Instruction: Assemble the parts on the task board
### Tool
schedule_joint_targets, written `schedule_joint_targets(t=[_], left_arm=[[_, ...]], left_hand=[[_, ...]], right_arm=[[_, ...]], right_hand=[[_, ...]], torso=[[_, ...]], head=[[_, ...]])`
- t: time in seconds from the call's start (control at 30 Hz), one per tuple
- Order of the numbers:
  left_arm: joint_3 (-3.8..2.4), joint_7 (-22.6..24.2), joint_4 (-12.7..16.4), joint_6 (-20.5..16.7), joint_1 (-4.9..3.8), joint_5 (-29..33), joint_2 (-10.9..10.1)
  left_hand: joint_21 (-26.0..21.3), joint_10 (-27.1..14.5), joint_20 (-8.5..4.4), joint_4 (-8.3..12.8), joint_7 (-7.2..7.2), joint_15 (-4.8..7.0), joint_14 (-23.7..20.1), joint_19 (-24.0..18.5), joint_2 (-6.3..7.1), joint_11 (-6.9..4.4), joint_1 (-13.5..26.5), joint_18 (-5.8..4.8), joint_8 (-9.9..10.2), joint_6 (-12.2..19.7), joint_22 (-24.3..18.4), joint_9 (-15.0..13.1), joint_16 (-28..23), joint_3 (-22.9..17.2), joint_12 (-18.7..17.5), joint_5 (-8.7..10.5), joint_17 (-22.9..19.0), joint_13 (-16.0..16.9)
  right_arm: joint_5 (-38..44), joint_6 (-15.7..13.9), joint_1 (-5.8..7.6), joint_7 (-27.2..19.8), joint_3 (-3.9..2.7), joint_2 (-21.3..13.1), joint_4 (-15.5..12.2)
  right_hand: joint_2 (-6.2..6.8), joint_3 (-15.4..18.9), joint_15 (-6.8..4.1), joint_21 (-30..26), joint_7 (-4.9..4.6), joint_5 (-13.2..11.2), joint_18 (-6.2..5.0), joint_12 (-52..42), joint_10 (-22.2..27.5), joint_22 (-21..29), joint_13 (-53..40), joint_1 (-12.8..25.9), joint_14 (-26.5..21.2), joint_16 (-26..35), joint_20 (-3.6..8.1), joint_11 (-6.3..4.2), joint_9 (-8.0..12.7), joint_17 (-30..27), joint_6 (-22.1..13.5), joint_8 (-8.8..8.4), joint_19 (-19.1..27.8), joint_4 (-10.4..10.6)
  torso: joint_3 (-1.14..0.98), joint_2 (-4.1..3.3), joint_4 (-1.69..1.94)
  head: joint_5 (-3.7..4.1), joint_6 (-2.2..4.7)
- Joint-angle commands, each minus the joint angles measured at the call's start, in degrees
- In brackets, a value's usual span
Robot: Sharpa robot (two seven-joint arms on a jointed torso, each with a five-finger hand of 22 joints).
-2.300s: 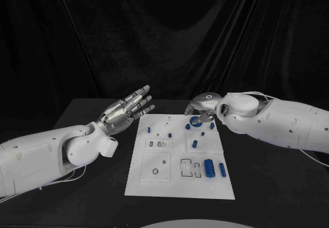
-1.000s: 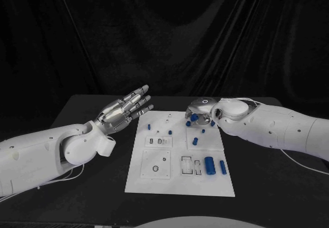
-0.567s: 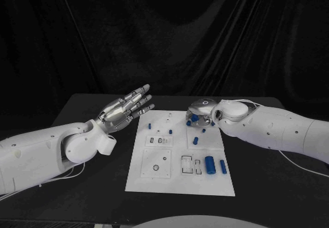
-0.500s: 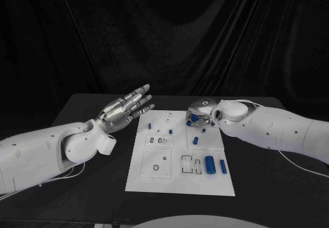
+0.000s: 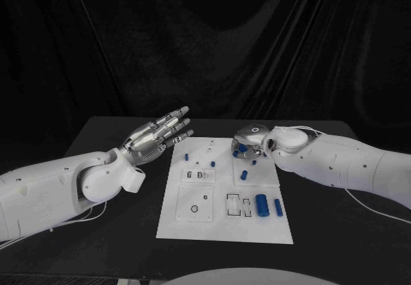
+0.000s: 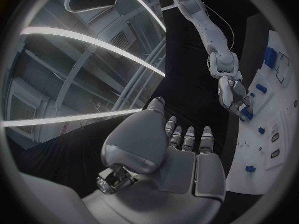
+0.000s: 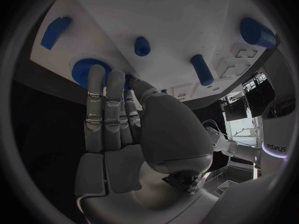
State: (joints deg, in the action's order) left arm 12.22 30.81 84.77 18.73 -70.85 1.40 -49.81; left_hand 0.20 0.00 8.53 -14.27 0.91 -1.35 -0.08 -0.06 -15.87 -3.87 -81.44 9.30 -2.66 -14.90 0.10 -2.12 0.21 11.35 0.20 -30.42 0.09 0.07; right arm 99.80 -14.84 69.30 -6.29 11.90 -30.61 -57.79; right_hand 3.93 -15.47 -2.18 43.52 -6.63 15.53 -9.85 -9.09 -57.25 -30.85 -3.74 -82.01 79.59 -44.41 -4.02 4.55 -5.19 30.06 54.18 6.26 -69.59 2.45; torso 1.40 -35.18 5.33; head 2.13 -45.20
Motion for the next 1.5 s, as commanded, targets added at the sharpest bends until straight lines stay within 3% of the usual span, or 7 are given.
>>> schedule_joint_targets(t=[0.03, 0.3, 0.57, 0.97, 1.03, 1.17, 1.5], left_arm=[[-0.06, 0.0, 0.0, 1.3, -0.03, 0.0, 0.1], [-0.06, -0.4, -0.1, 1.5, -0.01, 0.0, 0.2], [-0.05, -0.4, 0.1, 1.4, 0.06, 0.0, -0.4], [-0.05, 1.0, 0.8, -1.3, 0.08, 0.0, -1.2], [-0.05, 1.7, 0.7, -1.8, 0.08, -0.2, -1.1], [-0.04, 3.2, 0.6, -2.7, 0.08, -1.7, -0.9], [-0.04, 4.0, 0.1, -3.3, 0.09, -3.0, -0.2]], left_hand=[[-0.2, 0.0, 0.31, 0.6, -0.03, -0.36, 0.1, 0.1, 0.19, 0.49, -0.6, 0.96, -0.4, -0.6, -0.1, -0.1, -0.2, -0.1, -0.2, -0.52, -0.1, -0.1], [-0.2, 0.0, 0.35, 0.9, -0.27, -0.35, 0.1, 0.1, 0.15, 0.77, -0.7, 0.96, -0.7, -0.9, -0.1, -0.1, -0.2, -0.2, -0.2, -1.09, -0.1, -0.1], [-0.2, 0.0, 0.40, 1.5, -0.37, -0.41, 0.1, 0.1, 0.07, 0.91, -1.0, 0.96, -0.8, -0.7, -0.1, -0.1, -0.2, -0.7, -0.2, -1.92, -0.1, -0.1], [-0.2, 0.0, 0.16, 2.2, 0.29, 0.14, 0.1, 0.1, 0.41, 0.56, -0.9, 0.94, -0.7, 0.6, -0.1, 0.1, -0.2, -0.8, -0.2, -2.38, -0.1, -0.1], [-0.2, 0.0, -0.65, 0.9, 0.54, 0.88, 0.1, 0.1, 0.29, 0.41, 0.4, 0.92, -0.8, 1.3, -0.1, 0.1, -0.2, -0.3, -0.2, -0.78, -0.1, -0.1], [-0.2, 0.0, -1.58, -2.2, 1.79, 1.35, 0.1, 0.1, 0.27, -0.21, 2.1, 0.92, -0.6, 3.4, -0.1, 0.4, -0.2, 0.8, -0.2, 3.04, -0.1, -0.1], [-0.2, 0.0, -1.75, -1.8, 3.08, 1.32, 0.1, 0.1, 0.30, -0.17, 1.4, 0.91, 0.0, 5.3, -0.1, 0.6, -0.2, 0.6, -0.2, 2.14, -0.1, -0.1]], right_arm=[[0.6, -1.2, -0.39, -0.8, -0.04, 0.3, 0.7], [0.0, -3.1, -0.69, -2.2, -0.04, 0.5, 1.5], [-4.0, -9.1, -0.47, -5.0, -0.04, -0.5, 0.1], [-9.1, -7.7, 4.99, -3.0, -0.04, -0.5, -2.6], [-10.9, -7.5, 5.35, -2.9, -0.04, 0.2, -2.2], [-14.3, -7.2, 5.56, -2.5, -0.04, 2.5, -0.2], [-14.8, -6.6, 4.23, -1.3, -0.05, 6.8, 5.5]], right_hand=[[-0.05, -1.7, 0.21, 0.8, -0.26, 0.9, -0.51, 0.6, -1.4, -0.8, 0.1, -0.8, -0.4, -0.9, -0.05, 0.07, -0.1, 0.8, 1.1, 0.39, 0.7, 0.0], [-0.17, -5.3, 0.37, 2.2, -0.26, 1.3, -0.49, 1.0, -6.2, -2.6, 0.1, -1.8, -0.2, -1.8, -0.13, -0.40, -0.9, 2.0, 4.9, 1.73, 1.5, -0.3], [0.41, -6.6, 0.83, 4.2, -0.40, 1.2, -0.40, 1.5, -10.7, -5.1, 0.1, -2.3, 1.3, -4.4, -0.51, -0.92, -1.8, 5.1, 7.9, 2.82, 1.3, -0.7], [0.93, -6.9, 0.98, 5.3, -0.51, 0.4, -0.34, 2.7, -11.0, -6.5, 0.2, -2.0, 1.6, -5.0, -0.62, -0.76, -1.9, 5.8, 7.9, 2.45, 1.3, -0.5], [1.12, -7.0, 1.05, 5.3, -0.45, 0.1, -0.37, 3.2, -10.8, -6.5, 0.2, -1.9, 1.5, -4.9, -0.70, -0.68, -1.9, 5.8, 7.6, 2.20, 1.6, -0.4], [1.37, -7.0, 1.15, 5.4, -0.50, -0.4, -0.36, 3.7, -10.7, -6.9, 0.2, -1.6, 1.5, -5.2, -0.77, -0.54, -1.8, 6.2, 7.2, 1.91, 1.7, -0.2], [1.77, -7.2, 1.48, 5.5, -0.87, -0.4, -0.40, 4.9, -9.9, -7.2, 0.2, -1.4, 1.2, -5.2, -0.99, -0.12, -1.7, 6.4, 6.3, 1.10, 2.3, 0.1]], torso=[[0.05, 0.05, -0.01], [0.06, 0.06, 0.00], [0.08, 0.05, 0.05], [0.14, 0.14, -0.05], [0.22, 0.19, -0.12], [0.21, 0.15, 0.15], [0.49, -0.15, 1.09]], head=[[-0.08, -0.20], [-0.26, -0.34], [-0.60, -0.32], [-1.26, -0.45], [-1.36, -0.54], [-1.40, -0.61], [-1.02, -0.65]])
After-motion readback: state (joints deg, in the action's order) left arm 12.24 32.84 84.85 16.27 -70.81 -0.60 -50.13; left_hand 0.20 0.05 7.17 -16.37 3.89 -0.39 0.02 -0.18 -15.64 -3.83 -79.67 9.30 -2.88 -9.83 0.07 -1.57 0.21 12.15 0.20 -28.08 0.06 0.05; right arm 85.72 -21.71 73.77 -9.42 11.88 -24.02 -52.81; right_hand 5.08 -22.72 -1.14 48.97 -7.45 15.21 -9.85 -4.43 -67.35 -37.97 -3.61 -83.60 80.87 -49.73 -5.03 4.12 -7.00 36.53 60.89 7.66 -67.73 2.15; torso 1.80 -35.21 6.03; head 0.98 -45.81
